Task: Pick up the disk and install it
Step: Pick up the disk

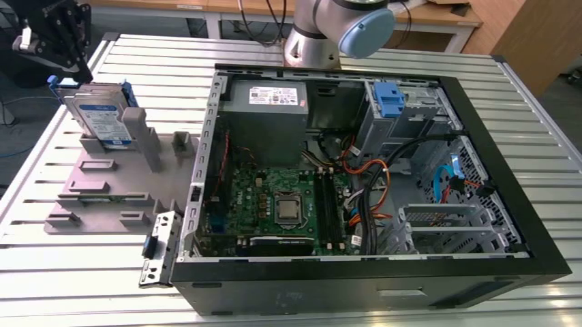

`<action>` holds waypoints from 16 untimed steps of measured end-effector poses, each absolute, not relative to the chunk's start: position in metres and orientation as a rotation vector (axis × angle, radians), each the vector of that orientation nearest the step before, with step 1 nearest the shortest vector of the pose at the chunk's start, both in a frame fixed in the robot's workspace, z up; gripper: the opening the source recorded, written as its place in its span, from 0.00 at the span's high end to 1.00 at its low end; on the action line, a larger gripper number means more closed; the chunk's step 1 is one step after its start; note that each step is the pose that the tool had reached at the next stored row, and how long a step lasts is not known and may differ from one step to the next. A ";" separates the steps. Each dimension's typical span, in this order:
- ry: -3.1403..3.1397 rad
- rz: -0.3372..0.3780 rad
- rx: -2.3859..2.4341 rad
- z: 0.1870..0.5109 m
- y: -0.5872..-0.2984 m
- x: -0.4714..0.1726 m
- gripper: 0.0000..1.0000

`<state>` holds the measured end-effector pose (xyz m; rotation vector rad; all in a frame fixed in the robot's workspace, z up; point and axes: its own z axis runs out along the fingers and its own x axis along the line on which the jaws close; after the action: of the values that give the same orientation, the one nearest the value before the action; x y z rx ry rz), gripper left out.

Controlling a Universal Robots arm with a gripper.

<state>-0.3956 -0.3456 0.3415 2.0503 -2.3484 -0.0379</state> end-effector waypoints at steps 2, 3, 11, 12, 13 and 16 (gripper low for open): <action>-2.342 -0.037 2.058 0.340 -0.344 -0.396 0.89; -2.340 -0.037 2.060 0.339 -0.343 -0.396 0.89; -2.336 -0.037 2.065 0.338 -0.339 -0.396 0.89; -2.336 -0.037 2.065 0.338 -0.339 -0.396 0.89; -2.336 -0.037 2.065 0.338 -0.339 -0.396 0.89; -2.336 -0.037 2.065 0.338 -0.339 -0.396 0.89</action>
<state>-0.3957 -0.3390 0.3378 2.0652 -2.3364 -0.0375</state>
